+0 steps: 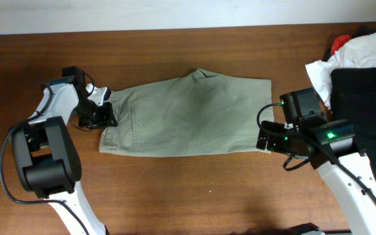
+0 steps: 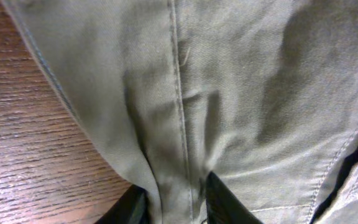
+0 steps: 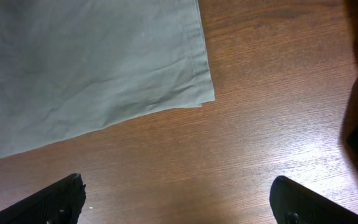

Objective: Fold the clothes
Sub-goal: 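Fold the shorts' left side over toward the right gripper with the left gripper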

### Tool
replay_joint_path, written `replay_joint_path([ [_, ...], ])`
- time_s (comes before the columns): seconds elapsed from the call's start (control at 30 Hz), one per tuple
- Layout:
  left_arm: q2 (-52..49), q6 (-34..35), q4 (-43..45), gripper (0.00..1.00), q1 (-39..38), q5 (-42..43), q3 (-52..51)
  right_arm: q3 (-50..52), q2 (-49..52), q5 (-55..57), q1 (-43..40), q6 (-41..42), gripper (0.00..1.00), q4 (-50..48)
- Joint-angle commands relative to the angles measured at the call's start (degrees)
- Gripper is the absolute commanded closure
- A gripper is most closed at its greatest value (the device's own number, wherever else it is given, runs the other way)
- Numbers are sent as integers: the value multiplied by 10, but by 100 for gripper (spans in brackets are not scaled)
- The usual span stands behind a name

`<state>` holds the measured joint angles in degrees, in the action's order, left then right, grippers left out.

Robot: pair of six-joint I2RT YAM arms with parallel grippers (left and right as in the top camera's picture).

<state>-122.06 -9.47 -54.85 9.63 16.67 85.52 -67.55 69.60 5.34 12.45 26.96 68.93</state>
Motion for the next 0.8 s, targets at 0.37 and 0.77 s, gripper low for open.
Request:
replay_joint_path([
  [0.37,-26,157,-334,100,10,-175,378,5,167,-34,3,-31,1,-111],
  [0.77,-9,179,-375,100,-223,-83,560,5,359,-185,3,-68,1,-243],
])
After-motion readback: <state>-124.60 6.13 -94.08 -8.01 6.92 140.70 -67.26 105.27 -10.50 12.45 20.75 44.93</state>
